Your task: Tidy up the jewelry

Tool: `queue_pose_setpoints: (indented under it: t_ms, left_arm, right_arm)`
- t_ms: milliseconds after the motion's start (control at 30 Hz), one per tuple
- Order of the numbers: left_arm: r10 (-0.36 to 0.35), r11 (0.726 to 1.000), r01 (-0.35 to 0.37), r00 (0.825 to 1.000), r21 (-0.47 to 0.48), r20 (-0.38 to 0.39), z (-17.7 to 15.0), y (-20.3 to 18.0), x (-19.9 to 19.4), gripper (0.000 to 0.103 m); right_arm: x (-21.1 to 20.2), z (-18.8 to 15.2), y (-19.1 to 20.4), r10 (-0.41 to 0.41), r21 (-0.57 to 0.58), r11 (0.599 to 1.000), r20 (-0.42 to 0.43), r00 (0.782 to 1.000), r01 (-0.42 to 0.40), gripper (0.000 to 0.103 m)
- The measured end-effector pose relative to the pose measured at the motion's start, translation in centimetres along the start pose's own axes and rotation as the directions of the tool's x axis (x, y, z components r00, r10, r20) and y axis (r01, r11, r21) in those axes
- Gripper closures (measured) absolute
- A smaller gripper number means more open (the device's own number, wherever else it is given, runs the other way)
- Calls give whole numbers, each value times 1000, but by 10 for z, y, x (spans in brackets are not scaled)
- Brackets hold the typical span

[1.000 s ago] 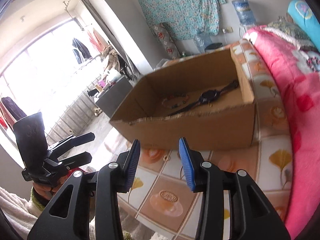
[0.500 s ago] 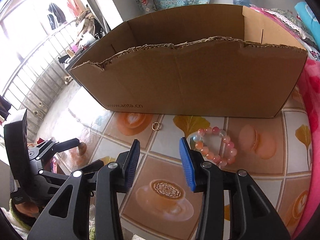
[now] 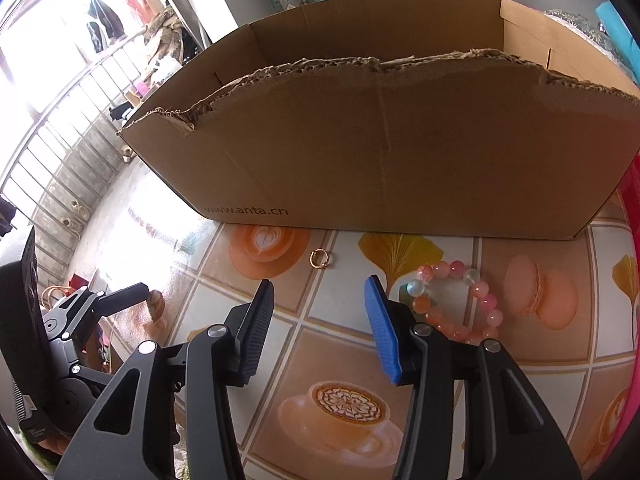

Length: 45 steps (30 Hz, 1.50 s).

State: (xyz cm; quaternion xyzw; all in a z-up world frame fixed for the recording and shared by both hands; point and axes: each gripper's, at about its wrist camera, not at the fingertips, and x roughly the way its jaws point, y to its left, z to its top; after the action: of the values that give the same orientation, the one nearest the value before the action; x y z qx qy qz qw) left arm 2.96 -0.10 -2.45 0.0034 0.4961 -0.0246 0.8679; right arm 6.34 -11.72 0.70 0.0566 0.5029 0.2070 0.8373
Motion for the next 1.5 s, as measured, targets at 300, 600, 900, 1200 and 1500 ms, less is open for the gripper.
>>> queue_pose_setpoints:
  t_ms: [300, 600, 900, 1200, 1500]
  left_arm:
    - [27, 1000, -27, 1000, 3, -1, -3, -5, -1, 9]
    - [33, 999, -33, 999, -5, 0, -1, -4, 2, 9]
    - [33, 999, -33, 999, -4, 1, -1, -4, 1, 9]
    - [33, 999, -33, 999, -5, 0, 0, -4, 2, 8]
    - [33, 999, -33, 999, -6, -1, 0, -5, 1, 8]
  right_arm:
    - [-1, 3, 1, -6, -13, 1000, 1, 1000, 6, 56]
    - [0, 3, 11, -23, -47, 999, 11, 1000, 23, 56]
    - [4, 4, 23, -58, -112, 992, 28, 998, 61, 56]
    - [9, 9, 35, -93, -193, 976, 50, 994, 101, 60]
    - [22, 21, 38, -121, -236, 963, 59, 991, 132, 73]
